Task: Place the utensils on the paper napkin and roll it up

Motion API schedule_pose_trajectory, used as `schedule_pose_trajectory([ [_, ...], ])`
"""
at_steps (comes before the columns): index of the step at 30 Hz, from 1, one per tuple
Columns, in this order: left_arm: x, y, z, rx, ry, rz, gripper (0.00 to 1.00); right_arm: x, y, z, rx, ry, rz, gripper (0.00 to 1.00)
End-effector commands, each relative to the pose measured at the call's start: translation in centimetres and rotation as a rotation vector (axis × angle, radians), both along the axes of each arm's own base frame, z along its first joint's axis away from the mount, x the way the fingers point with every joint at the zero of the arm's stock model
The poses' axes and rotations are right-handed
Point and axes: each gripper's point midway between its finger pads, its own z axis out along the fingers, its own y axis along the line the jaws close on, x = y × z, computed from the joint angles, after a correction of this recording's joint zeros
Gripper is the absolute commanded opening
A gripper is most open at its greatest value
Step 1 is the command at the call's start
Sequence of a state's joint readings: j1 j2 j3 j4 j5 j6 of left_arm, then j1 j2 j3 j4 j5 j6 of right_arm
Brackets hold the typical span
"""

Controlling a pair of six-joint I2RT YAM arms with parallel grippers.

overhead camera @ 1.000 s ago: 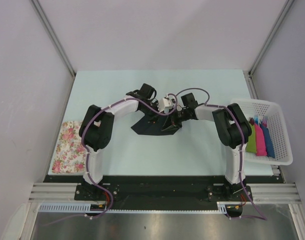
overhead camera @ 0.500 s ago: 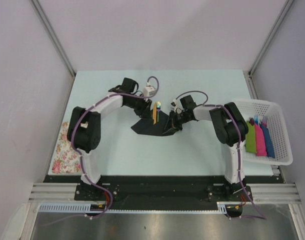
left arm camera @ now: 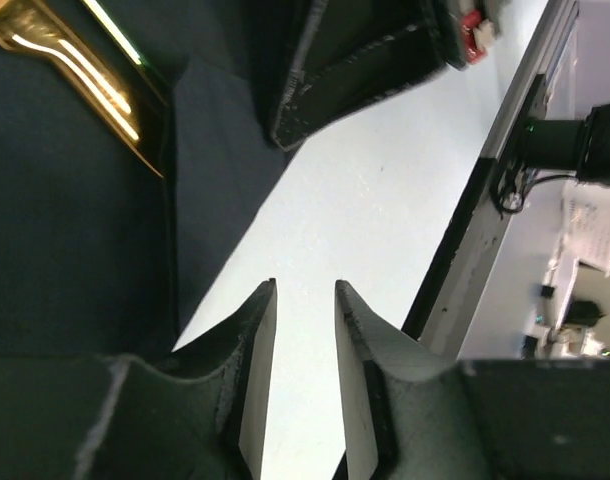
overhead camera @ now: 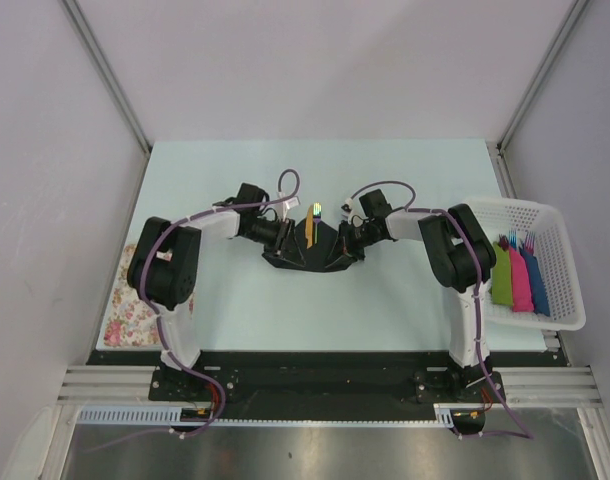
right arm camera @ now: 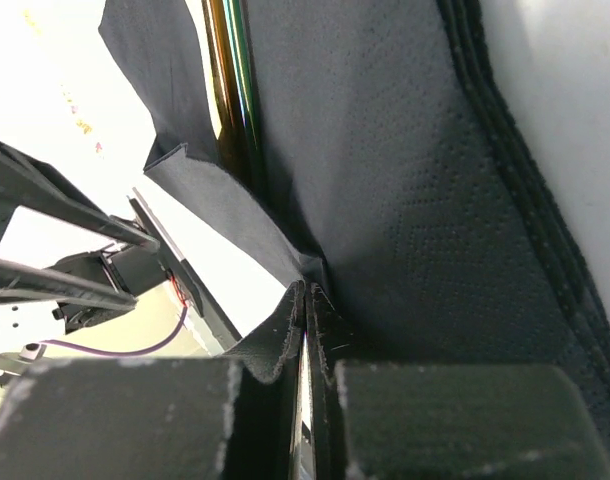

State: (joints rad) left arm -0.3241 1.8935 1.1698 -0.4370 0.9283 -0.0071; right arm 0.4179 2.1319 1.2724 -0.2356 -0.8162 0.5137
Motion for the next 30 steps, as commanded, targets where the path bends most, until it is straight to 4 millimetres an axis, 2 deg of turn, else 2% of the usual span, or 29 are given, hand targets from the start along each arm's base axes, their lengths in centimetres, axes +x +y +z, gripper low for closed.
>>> schedule_pose_trajectory([
  [1,2.1,-0.8,0.0,-0.034,0.040,0.079,0.33,0.6,-0.8,-2.0,-0.097,-0.041,-0.008,0.03],
  [9,2.6,-0.1,-2.8,0.040,0.093,0.125,0.30,1.1,-0.8,-1.8,-0.104,-0.057,-0.009,0.02],
  [14,2.9,1.7,-4.9,0.085,0.152,0.186,0.25,1.1,-0.9,-1.9,-0.113,-0.059,-0.004,0.02],
  [25,2.5,3.8,-6.2,0.101,0.215,0.242,0.21,1.2,-1.5,-2.0,-0.136,-0.075,0.002,0.02],
  [30,2.4,4.2,-6.7,0.123,0.220,0.253,0.16,0.9,-0.4,-0.2,-0.084,-0.112,0.048,0.03],
])
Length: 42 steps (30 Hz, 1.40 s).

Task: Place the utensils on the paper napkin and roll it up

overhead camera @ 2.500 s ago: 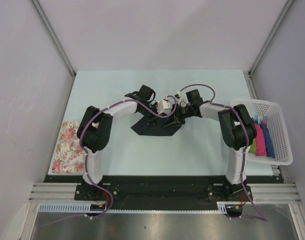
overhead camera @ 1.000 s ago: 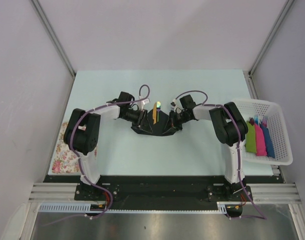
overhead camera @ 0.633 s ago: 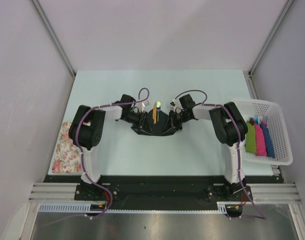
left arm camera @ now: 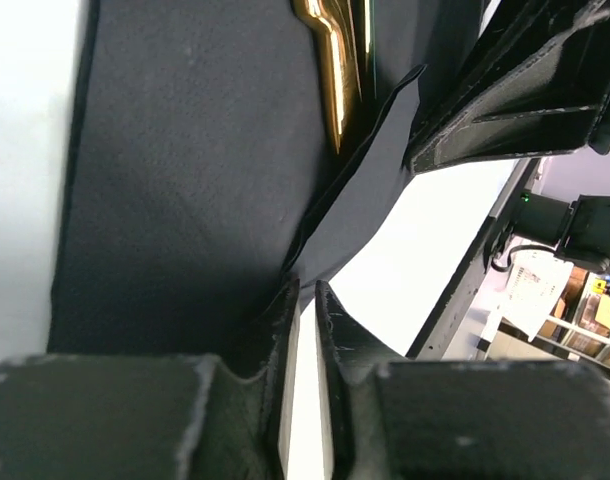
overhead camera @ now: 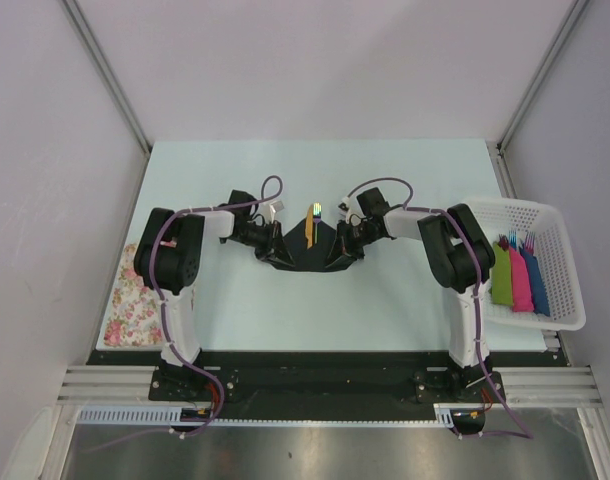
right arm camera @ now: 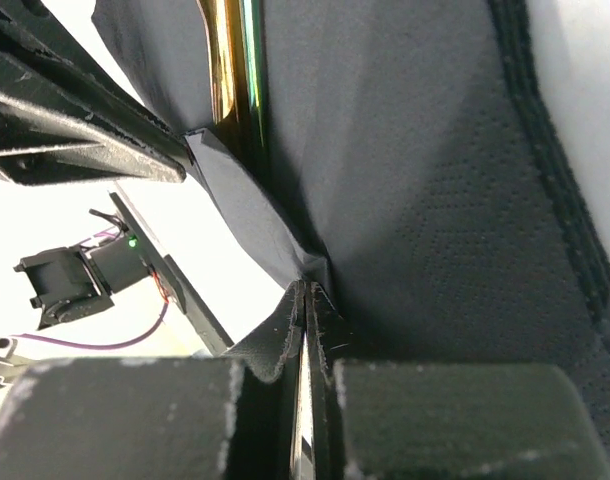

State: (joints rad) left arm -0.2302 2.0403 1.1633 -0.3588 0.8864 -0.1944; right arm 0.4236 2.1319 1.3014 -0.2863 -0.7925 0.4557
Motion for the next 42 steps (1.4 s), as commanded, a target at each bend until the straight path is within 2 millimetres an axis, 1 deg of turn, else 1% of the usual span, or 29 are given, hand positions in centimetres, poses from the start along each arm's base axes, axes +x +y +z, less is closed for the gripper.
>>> schedule_pose_trajectory([
  [1,0.0,1.4,-2.0,0.069,0.017,0.031,0.15,0.8,0.0,0.2,-0.043,-0.086,0.024,0.04],
  [2,0.0,1.4,-1.9,0.069,0.016,0.033,0.14,0.5,0.3,0.5,-0.035,-0.091,0.037,0.05],
  [3,0.0,1.5,-1.9,0.071,0.013,0.033,0.12,0.3,0.5,1.2,-0.017,-0.099,0.047,0.05],
  [4,0.0,1.5,-2.0,0.075,0.014,0.034,0.07,0.2,0.7,1.6,-0.005,-0.104,0.052,0.05],
  [6,-0.1,1.6,-2.2,0.081,0.017,0.035,0.04,-0.2,1.1,2.8,0.028,-0.118,0.071,0.06],
  [10,0.1,1.7,-2.2,0.092,0.009,0.039,0.00,-0.8,1.8,3.4,0.052,-0.127,0.094,0.06],
  [14,0.1,1.8,-2.2,0.099,0.009,0.044,0.00,-0.7,1.8,2.7,0.043,-0.105,0.085,0.06],
  [20,0.1,1.9,-2.3,0.106,0.011,0.051,0.00,-0.4,0.0,0.6,-0.016,-0.069,0.052,0.05],
  [23,0.2,2.0,-2.5,0.106,0.016,0.057,0.00,-0.7,-1.0,-0.3,-0.051,-0.061,0.054,0.05],
  [24,0.2,2.0,-2.5,0.105,0.018,0.058,0.00,-1.2,-1.3,-0.6,-0.063,-0.046,0.056,0.05],
  [27,0.3,2.0,-2.5,0.104,0.021,0.063,0.00,-1.6,-1.8,-1.0,-0.084,-0.047,0.061,0.05],
  [32,0.3,2.0,-2.5,0.105,0.021,0.068,0.00,-1.6,-2.7,-1.0,-0.110,-0.068,0.067,0.06],
  [37,0.3,2.0,-2.4,0.106,0.018,0.068,0.00,-1.4,-3.1,-0.2,-0.124,-0.108,0.080,0.07],
  [42,0.4,2.1,-2.4,0.107,0.017,0.067,0.00,-1.5,-4.1,-0.4,-0.135,-0.093,0.065,0.08],
])
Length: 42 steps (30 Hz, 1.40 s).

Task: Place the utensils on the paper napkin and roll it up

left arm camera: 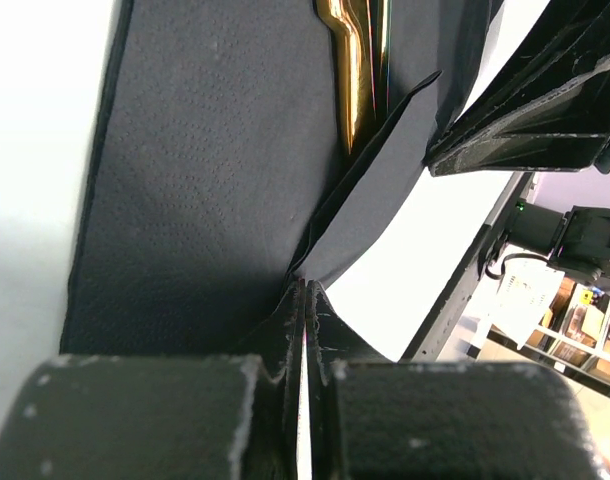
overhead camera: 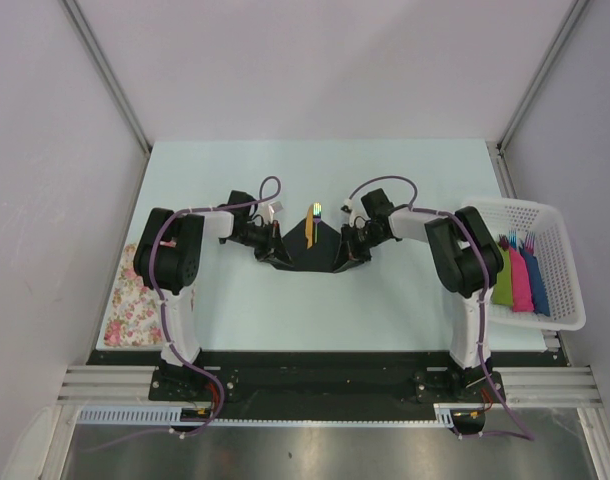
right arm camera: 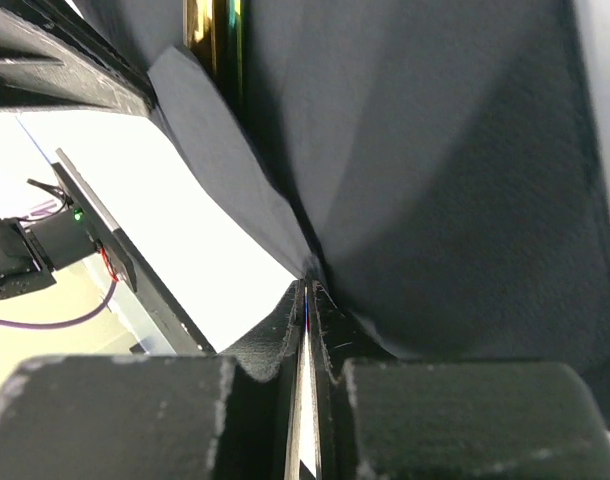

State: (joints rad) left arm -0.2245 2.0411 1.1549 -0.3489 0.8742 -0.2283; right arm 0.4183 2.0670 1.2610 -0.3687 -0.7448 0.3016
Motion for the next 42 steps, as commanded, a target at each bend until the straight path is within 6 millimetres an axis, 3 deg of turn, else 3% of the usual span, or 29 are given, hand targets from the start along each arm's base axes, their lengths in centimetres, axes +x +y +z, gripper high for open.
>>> schedule_pose_trajectory([
  [1,0.3,1.9,-2.2,0.099,-0.007,0.037,0.00,-0.2,-2.3,-0.5,-0.076,-0.013,-0.015,0.08],
  [6,0.4,1.6,-2.0,0.078,-0.017,0.028,0.00,0.3,-1.5,0.3,-0.048,-0.029,-0.017,0.08],
  [13,0.3,1.5,-1.8,0.059,-0.034,0.015,0.00,1.6,1.9,5.5,0.129,-0.109,-0.004,0.10],
  [17,0.2,1.4,-1.7,0.051,-0.037,0.008,0.00,1.8,3.1,5.9,0.156,-0.098,-0.005,0.11],
  [27,0.2,0.9,-0.7,-0.005,-0.072,-0.014,0.02,3.4,3.1,2.6,0.094,-0.072,-0.038,0.09],
  [31,0.7,-0.6,3.2,-0.161,-0.199,-0.055,0.15,3.6,2.6,1.0,0.059,-0.046,-0.051,0.09],
  [36,1.7,-2.1,7.3,-0.311,-0.312,-0.082,0.24,3.9,2.8,0.5,0.051,-0.042,-0.052,0.09],
  [42,1.4,-4.4,9.2,-0.445,-0.302,-0.105,0.28,4.0,2.6,0.3,0.042,-0.039,-0.056,0.08],
])
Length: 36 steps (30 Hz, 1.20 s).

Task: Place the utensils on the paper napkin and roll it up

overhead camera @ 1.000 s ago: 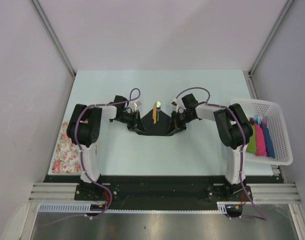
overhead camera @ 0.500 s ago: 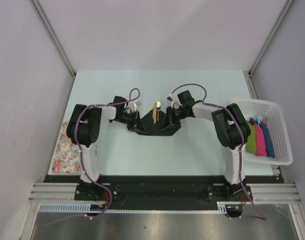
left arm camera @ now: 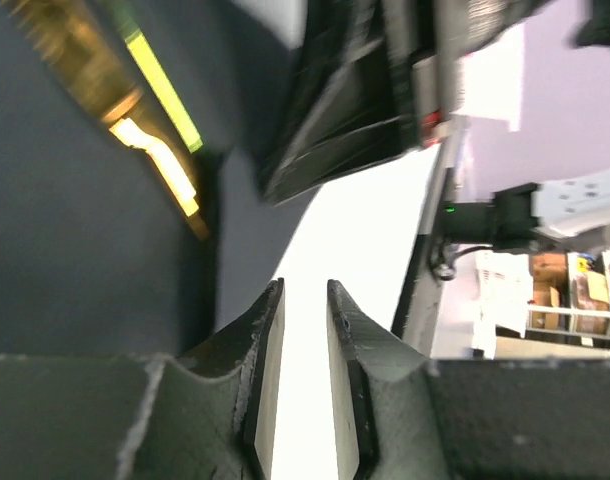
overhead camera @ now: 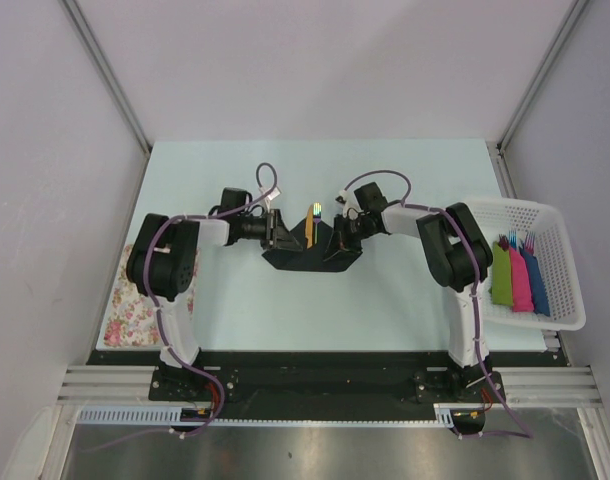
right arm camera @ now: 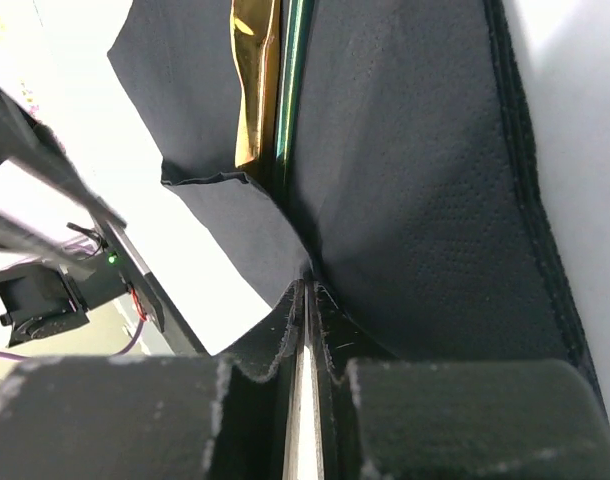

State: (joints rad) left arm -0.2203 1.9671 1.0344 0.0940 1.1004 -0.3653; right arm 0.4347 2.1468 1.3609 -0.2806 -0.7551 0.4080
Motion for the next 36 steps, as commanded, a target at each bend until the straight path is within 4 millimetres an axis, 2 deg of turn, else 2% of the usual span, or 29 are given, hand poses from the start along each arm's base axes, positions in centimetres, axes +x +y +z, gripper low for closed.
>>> schedule_pose_trajectory([
  [1,-0.4,-2.5,3.9,-0.156,-0.074,-0.073,0.28,0.9,0.0,0.0,-0.012,-0.023,-0.007,0.08],
  [4,-0.6,-3.5,3.8,-0.174,-0.061,-0.078,0.28,1.0,0.0,0.0,-0.013,-0.030,-0.004,0.08],
  [14,0.9,-4.2,0.4,-0.123,0.042,0.007,0.27,1.1,-0.3,-0.2,-0.033,-0.033,-0.004,0.08],
  [19,1.1,-4.4,-1.0,-0.099,0.072,0.022,0.25,1.0,-0.1,-0.1,-0.029,-0.030,0.000,0.08],
  [36,1.3,-5.2,-2.2,-0.084,0.107,0.018,0.20,0.2,0.3,-0.3,-0.040,-0.032,0.026,0.08],
])
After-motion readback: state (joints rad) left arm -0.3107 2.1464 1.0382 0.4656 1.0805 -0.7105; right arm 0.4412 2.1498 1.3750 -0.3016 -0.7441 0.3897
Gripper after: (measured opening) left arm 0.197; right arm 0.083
